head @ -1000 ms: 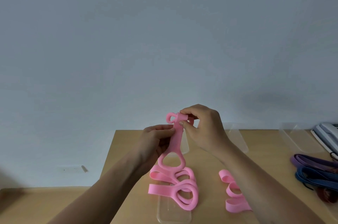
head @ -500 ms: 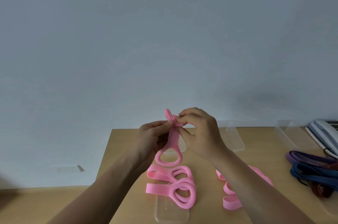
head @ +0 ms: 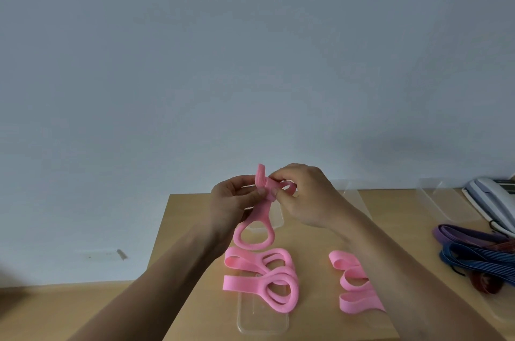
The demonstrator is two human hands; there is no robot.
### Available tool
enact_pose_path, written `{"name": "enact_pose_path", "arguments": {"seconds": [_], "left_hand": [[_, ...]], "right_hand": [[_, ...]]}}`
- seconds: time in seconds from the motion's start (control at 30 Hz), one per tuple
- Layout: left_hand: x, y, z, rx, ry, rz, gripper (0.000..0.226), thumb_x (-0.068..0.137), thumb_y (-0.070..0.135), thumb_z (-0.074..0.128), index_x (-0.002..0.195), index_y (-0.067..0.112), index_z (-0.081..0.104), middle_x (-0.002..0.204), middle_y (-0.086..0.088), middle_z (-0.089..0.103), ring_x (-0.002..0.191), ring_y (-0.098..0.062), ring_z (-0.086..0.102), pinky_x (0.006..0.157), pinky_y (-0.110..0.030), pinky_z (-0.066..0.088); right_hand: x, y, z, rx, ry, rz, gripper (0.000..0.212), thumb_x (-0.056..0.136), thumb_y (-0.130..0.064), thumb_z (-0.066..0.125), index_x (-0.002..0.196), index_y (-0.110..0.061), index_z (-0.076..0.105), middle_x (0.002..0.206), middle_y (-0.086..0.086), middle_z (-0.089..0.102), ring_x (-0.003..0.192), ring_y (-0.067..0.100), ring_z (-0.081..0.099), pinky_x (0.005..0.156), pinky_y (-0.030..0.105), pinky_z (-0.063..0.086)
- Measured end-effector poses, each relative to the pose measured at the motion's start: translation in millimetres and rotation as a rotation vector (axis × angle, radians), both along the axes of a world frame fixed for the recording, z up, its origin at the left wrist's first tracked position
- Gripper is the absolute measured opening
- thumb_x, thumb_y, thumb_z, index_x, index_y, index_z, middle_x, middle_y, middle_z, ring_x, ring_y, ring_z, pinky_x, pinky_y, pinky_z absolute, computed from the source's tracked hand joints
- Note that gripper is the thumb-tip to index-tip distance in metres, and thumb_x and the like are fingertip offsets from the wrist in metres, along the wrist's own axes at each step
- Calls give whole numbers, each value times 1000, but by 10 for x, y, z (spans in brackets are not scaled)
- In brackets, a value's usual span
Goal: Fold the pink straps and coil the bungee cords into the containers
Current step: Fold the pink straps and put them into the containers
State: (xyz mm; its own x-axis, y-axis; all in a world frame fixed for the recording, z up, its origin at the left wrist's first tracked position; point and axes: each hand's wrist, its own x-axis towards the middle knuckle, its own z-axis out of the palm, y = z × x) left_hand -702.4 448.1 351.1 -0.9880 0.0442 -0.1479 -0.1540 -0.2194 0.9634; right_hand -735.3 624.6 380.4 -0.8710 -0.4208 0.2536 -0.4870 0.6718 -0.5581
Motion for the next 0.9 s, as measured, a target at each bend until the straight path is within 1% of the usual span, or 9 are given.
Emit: {"name": "enact_pose_path", "arguments": {"seconds": [0.07,0.17,0.23,0.3,0.43,0.57,0.7,0.8,0.9], "left_hand": [[17,-10,-17,35,-17,-17,28,92,2,70,120,4,67,106,-20,78,92,-27,75,82,-38,62],[34,-41,-56,28,-43,-79,26,96,9,69,122,4,68,112,-22,76,99,-29,73,98,-49,55],[45,-76,-88,-3,-48,-170,26,98,20,68,119,6,73,117,-24,73,98,-28,70,96,-48,55],[59,-102,-124,-21,-64,-252,28,98,29,68,115,9,77,116,-20,75,97,-27,73,91,-45,59],[72,-133,-195,40,-67,-236,31,90,33,70,106,9,80,113,-18,77,94,-26,73,89,-39,61],[89,-172,-242,188,-143,-227,51,89,52,68,116,9,77,120,-18,75,104,-32,72,99,-56,56],[110,-203,-244,348,-183,-280,64,87,59,73,129,11,71,128,-20,69,119,-48,65,105,-67,48],[121,-228,-213,396,-173,-334,65,91,61,69,133,11,69,134,-17,66,130,-55,56,111,-67,42],[147,-247,-200,372,-168,-387,61,99,57,59,136,10,66,144,-15,60,125,-48,61,113,-63,43]], "right_hand": [[15,-5,6,8,7,-11,8,93,-23,66,93,-23,75,84,-18,67,83,-2,59,68,8,39],[62,-5,30,-43,40,-47,6,89,-25,71,88,-21,75,82,-17,70,83,-2,58,64,6,39],[78,-4,48,-69,38,-72,5,87,-25,73,89,-22,75,85,-16,71,84,1,59,66,7,40],[91,-8,55,-86,42,-93,6,85,-22,74,90,-22,75,88,-14,72,85,4,60,69,11,42],[156,-41,59,-107,75,-113,7,83,-17,74,90,-19,75,87,-10,72,85,11,59,74,23,46],[216,-79,36,-122,174,-128,13,81,-10,74,93,-16,74,88,-7,72,82,16,61,73,29,50],[257,-126,-7,-125,281,-103,19,77,-5,76,94,-12,71,91,-4,68,79,13,60,68,25,50],[292,-180,-76,-114,322,-90,19,73,0,76,86,-11,67,87,-6,59,72,12,57,62,25,48],[320,-235,-155,-82,358,-90,18,73,2,76,79,-11,65,84,-6,53,67,15,55,57,31,49]]}}
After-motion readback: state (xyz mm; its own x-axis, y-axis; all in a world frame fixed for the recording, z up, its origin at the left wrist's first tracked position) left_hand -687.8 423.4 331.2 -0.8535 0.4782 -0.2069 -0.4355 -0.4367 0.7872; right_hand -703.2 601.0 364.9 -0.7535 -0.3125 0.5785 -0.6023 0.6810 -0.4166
